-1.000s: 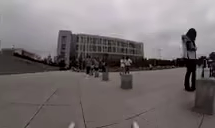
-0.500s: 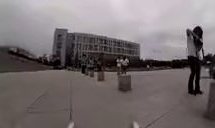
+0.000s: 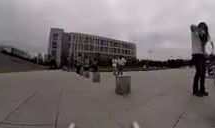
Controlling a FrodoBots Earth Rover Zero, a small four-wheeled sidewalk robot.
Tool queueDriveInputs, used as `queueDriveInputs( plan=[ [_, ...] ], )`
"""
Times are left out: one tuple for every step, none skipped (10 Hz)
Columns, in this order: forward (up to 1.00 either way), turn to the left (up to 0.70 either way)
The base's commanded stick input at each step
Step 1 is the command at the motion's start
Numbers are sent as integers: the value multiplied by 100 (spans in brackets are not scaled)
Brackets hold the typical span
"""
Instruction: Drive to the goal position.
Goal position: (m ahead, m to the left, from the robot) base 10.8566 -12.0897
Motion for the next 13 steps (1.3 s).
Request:
queueDriveInputs(
  plan=[
    [3,-68],
    [0,-70],
    [0,-70],
    [0,-70],
    [0,-70],
    [0,-70],
    [0,-70],
    [0,-70],
    [0,-70],
    [0,-70],
    [0,-61],
    [0,-20],
    [0,-1]
  ],
)
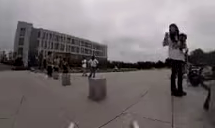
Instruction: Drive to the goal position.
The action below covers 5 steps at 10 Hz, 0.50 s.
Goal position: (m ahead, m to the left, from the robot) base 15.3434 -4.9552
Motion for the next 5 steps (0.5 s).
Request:
queueDriveInputs(
  plan=[
    [0,0],
    [0,0],
    [0,0],
    [0,0],
    [0,0]
  ],
)
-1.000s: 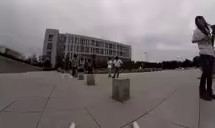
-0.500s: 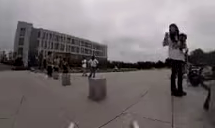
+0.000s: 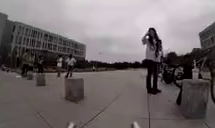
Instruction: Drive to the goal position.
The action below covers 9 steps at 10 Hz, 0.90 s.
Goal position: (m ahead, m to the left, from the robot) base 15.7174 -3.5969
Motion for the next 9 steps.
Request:
queueDriveInputs(
  plan=[
    [16,0],
    [70,1],
    [70,1],
    [70,1],
    [70,1],
    [70,1],
    [70,-4],
    [70,-13],
    [70,-13]
  ],
)
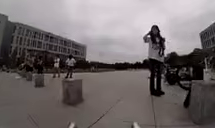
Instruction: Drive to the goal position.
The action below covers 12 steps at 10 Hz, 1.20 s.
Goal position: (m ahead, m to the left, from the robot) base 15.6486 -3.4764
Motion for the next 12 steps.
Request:
queueDriveInputs(
  plan=[
    [70,-13],
    [70,-13],
    [70,-13],
    [70,-13],
    [70,-13],
    [70,-13],
    [70,-13],
    [70,-13],
    [70,-13],
    [70,-13],
    [70,-13],
    [70,-13]
  ],
)
